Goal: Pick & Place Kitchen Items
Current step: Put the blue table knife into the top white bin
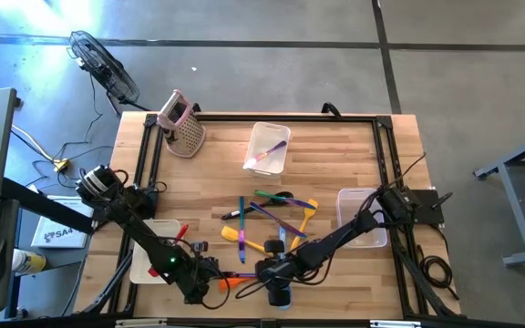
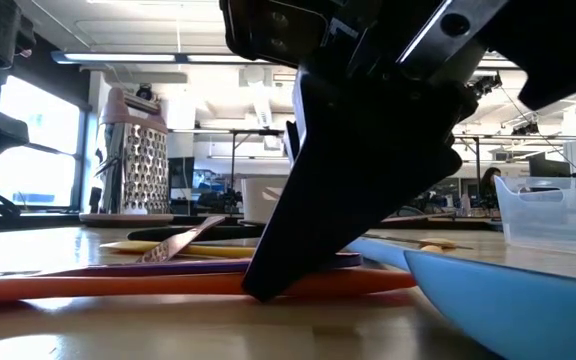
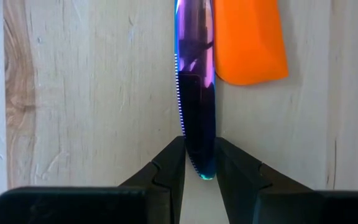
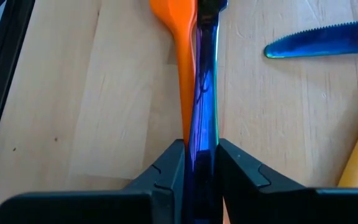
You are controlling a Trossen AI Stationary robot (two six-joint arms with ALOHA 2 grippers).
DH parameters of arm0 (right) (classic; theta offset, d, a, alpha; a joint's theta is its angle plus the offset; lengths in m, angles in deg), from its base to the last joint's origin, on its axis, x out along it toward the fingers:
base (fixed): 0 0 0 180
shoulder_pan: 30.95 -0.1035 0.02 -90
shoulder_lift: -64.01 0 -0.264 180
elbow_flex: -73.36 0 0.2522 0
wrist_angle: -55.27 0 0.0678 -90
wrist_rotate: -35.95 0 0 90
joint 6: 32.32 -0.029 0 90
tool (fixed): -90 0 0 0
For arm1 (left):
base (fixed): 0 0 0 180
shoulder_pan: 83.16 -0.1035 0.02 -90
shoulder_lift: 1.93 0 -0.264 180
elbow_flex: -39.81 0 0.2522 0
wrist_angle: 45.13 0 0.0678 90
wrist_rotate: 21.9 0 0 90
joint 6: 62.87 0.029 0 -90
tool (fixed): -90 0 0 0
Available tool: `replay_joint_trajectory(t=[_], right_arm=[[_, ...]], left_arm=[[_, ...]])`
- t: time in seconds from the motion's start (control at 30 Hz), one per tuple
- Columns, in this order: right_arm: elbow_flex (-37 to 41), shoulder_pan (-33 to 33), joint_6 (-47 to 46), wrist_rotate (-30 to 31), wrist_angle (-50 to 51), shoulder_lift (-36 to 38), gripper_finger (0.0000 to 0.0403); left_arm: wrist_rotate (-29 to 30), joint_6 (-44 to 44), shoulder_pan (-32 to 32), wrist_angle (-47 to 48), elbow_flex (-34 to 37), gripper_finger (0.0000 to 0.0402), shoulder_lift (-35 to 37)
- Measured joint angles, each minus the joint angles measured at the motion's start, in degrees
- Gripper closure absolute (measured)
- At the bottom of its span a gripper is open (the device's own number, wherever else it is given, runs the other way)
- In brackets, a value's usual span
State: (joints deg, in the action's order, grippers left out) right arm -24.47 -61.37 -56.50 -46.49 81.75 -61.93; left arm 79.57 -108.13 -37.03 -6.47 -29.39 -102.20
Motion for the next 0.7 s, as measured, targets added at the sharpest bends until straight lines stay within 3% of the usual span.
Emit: replay_joint_trajectory(t=[0.47, 0.7], right_arm=[[0.2, -1.4, 0.3, 0.8, -0.3, 1.1, 0.0335], [0.2, -1.7, 1.5, 1.3, -0.6, 1.4, 0.0335]], left_arm=[[-0.1, 0.0, 0.0, -2.3, 0.0, 0.0323, 0.0], [-3.4, 0.0, -0.1, -6.9, 0.2, 0.0323, -0.1]])
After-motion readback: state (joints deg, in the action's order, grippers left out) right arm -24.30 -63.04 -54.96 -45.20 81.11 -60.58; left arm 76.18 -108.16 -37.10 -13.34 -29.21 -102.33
